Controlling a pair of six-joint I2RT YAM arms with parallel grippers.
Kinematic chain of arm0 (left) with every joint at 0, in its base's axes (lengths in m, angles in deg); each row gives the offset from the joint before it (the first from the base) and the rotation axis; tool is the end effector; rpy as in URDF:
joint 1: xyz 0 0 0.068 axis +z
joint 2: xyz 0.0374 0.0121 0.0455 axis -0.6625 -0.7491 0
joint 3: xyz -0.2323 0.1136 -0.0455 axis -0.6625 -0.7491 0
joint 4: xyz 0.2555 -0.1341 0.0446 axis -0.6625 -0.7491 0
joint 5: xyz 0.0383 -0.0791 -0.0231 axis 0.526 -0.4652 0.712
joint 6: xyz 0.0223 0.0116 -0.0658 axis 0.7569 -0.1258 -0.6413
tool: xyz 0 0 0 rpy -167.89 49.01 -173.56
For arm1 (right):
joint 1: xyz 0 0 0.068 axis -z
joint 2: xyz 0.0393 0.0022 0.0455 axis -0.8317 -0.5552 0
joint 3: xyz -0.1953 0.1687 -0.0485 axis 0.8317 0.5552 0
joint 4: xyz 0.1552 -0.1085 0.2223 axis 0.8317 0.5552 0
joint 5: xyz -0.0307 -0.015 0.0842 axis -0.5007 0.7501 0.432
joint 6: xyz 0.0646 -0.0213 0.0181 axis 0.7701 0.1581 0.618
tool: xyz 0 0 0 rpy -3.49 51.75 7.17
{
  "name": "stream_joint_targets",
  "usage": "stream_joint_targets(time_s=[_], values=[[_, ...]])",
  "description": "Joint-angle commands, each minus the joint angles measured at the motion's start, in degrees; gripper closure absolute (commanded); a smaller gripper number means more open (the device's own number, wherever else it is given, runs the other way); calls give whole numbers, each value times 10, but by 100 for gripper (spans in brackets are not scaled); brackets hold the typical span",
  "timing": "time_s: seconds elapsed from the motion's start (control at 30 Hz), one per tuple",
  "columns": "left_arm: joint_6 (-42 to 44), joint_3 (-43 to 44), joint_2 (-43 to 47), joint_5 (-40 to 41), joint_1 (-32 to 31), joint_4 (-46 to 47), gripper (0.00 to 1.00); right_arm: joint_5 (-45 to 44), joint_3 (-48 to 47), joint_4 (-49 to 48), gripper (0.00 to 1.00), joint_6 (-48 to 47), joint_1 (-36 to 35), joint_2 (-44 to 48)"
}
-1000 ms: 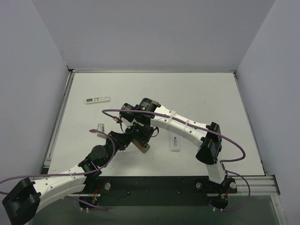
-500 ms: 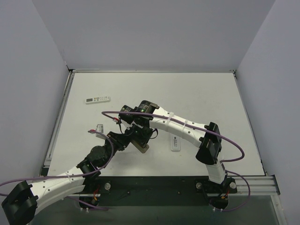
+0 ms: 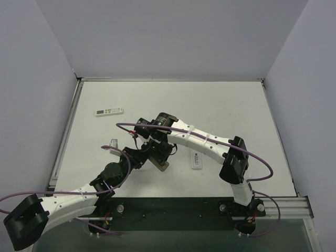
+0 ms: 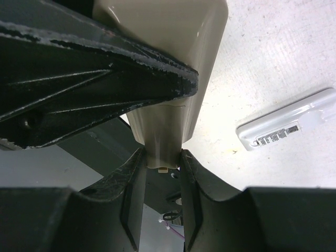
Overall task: Load the batteries into the remote control
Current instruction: Load the battery cover into the remote control.
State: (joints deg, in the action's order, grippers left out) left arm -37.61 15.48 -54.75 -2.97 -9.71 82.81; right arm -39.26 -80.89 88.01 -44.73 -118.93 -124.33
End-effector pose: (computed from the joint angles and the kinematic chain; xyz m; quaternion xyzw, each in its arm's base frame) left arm 0.1489 -0.1522 0.1456 -0.2399 0.6717 -0.5353 0.4525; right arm 0.2010 0.4052 0.2657 -0.4515 0.8676 0.1683 0.1232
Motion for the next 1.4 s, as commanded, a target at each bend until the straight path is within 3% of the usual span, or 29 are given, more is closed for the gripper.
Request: stream_joint_targets(time_s=[0.0,0.17,0.5,0.67,1.17,1.27,1.37], values=[[-51,1,7,-18,-13,86,100,-18,11,-36,100,15,3,18],[-60,5,11,-15,-13,83,100,-21,10,-38,98,15,5,28],[-64,2,23,-12,-14,74,100,-25,11,-37,76,10,5,40],[-66,1,30,-7,-13,56,100,-14,2,-36,70,9,5,49],[-84,-20,43,26,-10,26,100,-11,9,-42,31,17,11,116],[-95,-20,57,26,-7,28,100,80,78,-109,26,28,46,184],[-99,-20,74,22,-5,26,100,184,197,-235,25,75,94,268]])
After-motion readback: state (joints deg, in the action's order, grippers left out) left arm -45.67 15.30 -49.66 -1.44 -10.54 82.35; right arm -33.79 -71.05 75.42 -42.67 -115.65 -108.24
